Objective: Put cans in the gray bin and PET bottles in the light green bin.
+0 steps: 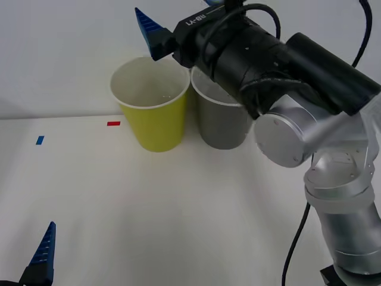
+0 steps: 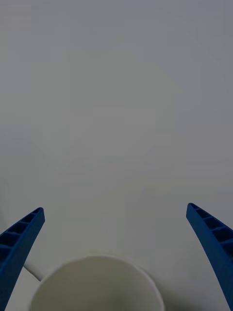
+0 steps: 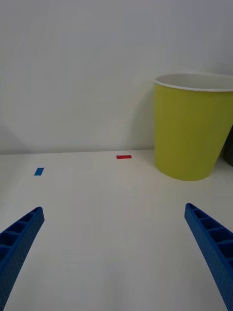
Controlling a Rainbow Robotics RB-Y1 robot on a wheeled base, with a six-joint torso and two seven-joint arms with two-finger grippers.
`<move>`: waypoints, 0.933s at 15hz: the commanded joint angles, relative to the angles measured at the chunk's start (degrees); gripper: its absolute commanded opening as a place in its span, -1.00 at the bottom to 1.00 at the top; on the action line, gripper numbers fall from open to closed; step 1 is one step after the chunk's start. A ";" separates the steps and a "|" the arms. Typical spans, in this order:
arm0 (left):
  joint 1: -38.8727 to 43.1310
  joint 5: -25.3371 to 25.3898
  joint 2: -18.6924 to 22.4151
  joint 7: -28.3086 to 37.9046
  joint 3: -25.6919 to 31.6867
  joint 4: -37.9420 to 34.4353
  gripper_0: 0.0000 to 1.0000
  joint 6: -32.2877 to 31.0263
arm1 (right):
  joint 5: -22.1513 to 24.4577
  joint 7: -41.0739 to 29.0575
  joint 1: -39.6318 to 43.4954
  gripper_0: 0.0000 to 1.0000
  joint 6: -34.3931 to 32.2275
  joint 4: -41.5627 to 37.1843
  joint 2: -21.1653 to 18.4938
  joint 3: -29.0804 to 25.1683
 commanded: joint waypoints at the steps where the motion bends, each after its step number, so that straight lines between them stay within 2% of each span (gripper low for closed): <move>1: 0.00 0.00 0.00 0.00 0.00 0.00 1.00 0.00 | -0.28 -1.45 5.96 1.00 0.03 -5.08 -3.37 -1.86; 7: 0.00 0.00 0.00 0.00 0.00 0.00 1.00 0.00 | 2.53 -3.29 20.99 1.00 -3.66 -11.85 -5.57 -4.93; 14: 0.00 0.00 0.00 0.00 0.00 0.00 1.00 0.00 | 5.26 -2.06 36.02 1.00 -12.37 -11.76 -2.23 -5.37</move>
